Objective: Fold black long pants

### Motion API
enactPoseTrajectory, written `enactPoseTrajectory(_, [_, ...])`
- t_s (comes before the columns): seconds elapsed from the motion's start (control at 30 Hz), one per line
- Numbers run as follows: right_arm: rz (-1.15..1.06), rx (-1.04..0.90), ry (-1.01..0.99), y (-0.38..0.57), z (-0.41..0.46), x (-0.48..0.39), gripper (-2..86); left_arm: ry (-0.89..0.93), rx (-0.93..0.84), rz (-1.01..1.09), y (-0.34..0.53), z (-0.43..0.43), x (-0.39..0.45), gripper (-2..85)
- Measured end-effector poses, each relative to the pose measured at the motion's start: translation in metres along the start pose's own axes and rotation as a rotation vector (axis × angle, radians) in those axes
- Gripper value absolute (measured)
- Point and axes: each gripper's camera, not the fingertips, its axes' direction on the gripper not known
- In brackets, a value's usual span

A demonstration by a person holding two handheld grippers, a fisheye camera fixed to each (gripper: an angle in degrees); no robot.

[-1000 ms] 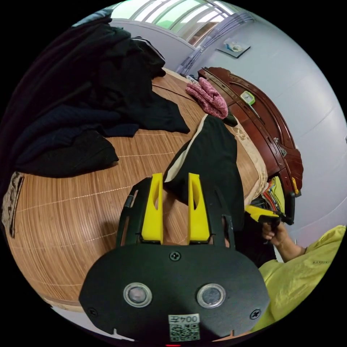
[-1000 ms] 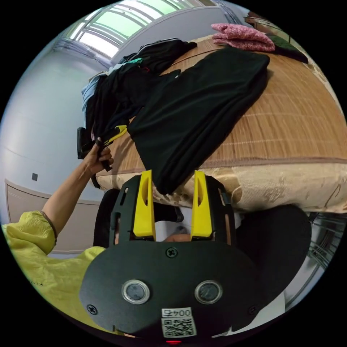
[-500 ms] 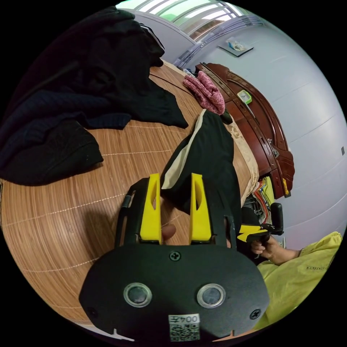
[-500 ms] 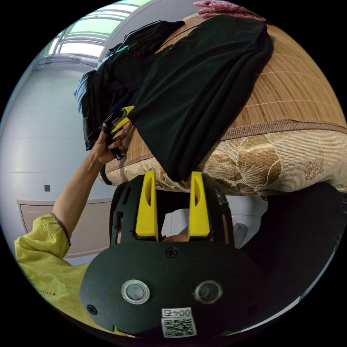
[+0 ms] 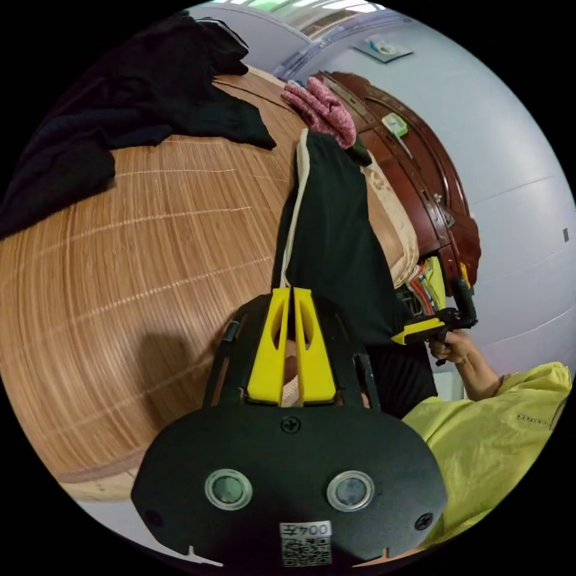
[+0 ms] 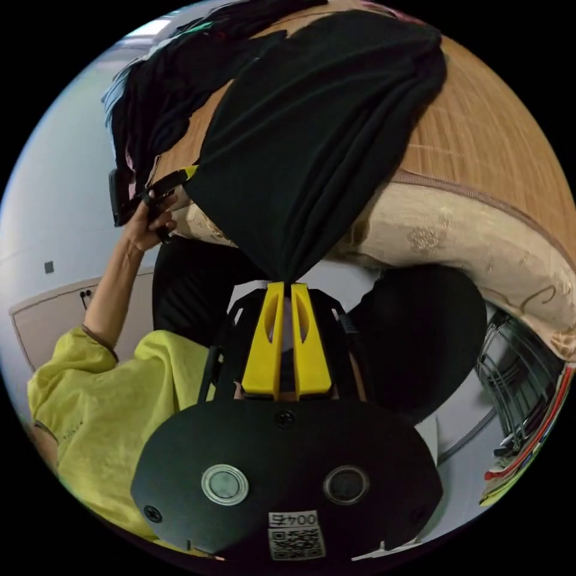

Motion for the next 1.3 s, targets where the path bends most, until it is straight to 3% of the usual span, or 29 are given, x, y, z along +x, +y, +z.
enactPoseTrajectory(0.1, [-0.012, 0.098, 0.138, 0.008, -0.024, -0.016, 2.9, -0.026, 0.047, 0.087, 0.009, -0.019, -0.001, 3.9])
enactPoseTrajectory(0.23, [-0.101, 0.234, 0.142, -0.006, -0.035, -0.048, 7.2, -0.075, -0.011, 0.304, 0.01, -0.04, 0.007, 7.9])
enactPoseTrajectory(0.37, [-0.162, 0.203, 0.292, -0.051, -0.008, -0.072, 9.7, -0.14, -0.134, 0.459, 0.006, -0.036, 0.016, 10.5])
enactPoseTrajectory(0.5, [-0.191, 0.15, 0.397, -0.085, 0.013, -0.091, 9.3, -0.081, -0.186, 0.53, -0.004, -0.026, 0.022, 12.5])
enactPoseTrajectory(0.6, [-0.207, -0.033, 0.449, -0.109, 0.044, -0.096, 9.1, -0.051, -0.238, 0.564, -0.012, -0.017, 0.024, 13.4])
enactPoseTrajectory(0.77, [-0.225, -0.009, 0.536, -0.115, 0.057, -0.111, 8.8, -0.025, -0.32, 0.649, -0.021, -0.004, 0.031, 13.9])
enactPoseTrajectory(1.17, [-0.191, -0.059, 0.471, -0.134, 0.063, -0.106, 6.8, 0.068, -0.438, 0.806, -0.024, 0.028, 0.058, 13.0])
enactPoseTrajectory(1.3, [-0.193, -0.064, 0.484, -0.135, 0.066, -0.105, 6.3, 0.037, -0.462, 0.804, -0.025, 0.032, 0.061, 6.2])
